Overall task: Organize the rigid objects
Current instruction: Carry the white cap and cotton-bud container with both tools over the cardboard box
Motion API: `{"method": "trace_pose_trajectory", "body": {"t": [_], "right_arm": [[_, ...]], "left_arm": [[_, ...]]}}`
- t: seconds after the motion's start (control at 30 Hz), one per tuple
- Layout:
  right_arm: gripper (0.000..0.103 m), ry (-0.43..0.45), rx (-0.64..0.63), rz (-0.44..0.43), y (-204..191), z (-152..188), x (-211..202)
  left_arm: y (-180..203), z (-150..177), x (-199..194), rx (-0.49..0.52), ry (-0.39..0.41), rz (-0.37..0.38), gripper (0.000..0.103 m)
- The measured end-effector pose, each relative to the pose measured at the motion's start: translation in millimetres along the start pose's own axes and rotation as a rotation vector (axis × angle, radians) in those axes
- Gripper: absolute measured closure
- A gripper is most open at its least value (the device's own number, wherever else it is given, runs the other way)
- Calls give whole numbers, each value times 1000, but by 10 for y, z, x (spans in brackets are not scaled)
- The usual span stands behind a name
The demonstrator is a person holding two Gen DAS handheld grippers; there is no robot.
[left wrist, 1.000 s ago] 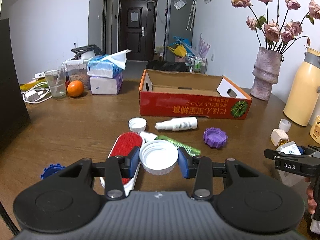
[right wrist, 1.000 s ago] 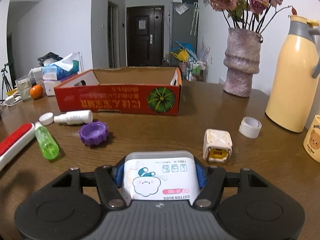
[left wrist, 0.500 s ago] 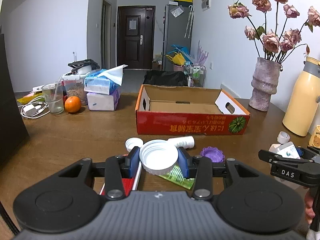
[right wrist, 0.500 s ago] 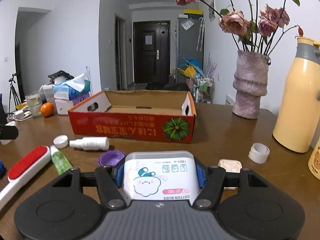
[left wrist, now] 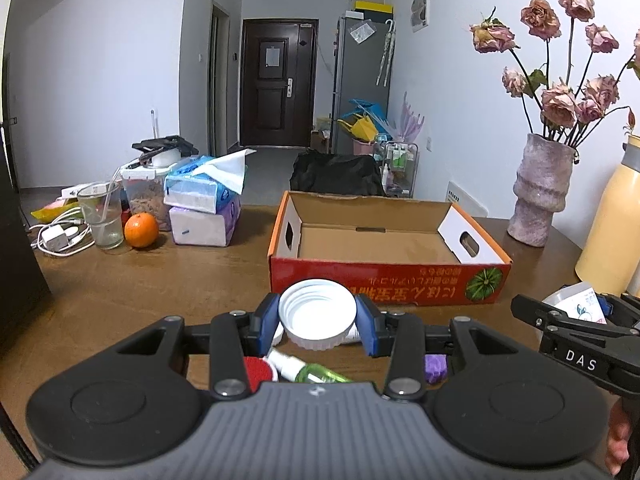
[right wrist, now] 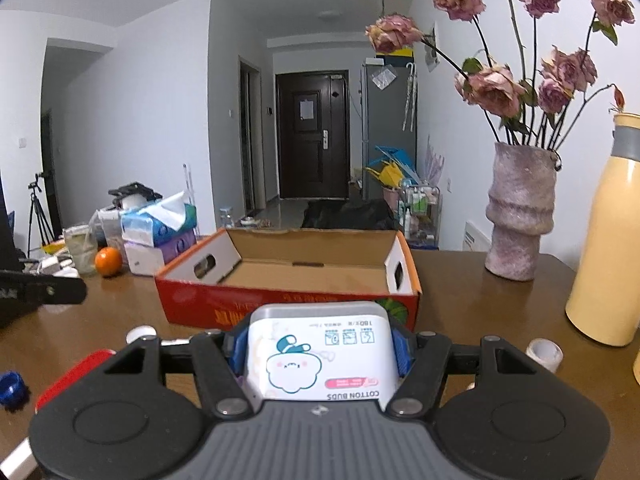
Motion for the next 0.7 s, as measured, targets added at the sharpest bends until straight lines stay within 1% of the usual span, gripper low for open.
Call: {"method": "trace_pose_trajectory", "body": {"t": [0.3, 0.7], "right_arm": [[40, 39, 29, 4, -7, -248, 199], [40, 43, 51, 8, 10, -405, 540]], "left_arm": [[99, -216, 215, -11, 24, -18, 62], [179, -424, 599, -6, 28, -43, 61]]}}
Point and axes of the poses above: each gripper's, at about its wrist camera, not at the fingertips, and x roughly the way its jaws point, y to its right, z to its underside, the point moved 8 cm from there along x, roughly the way its jaws point, and after that the axes turned 8 degrees about -x, right-handed, at the moved point
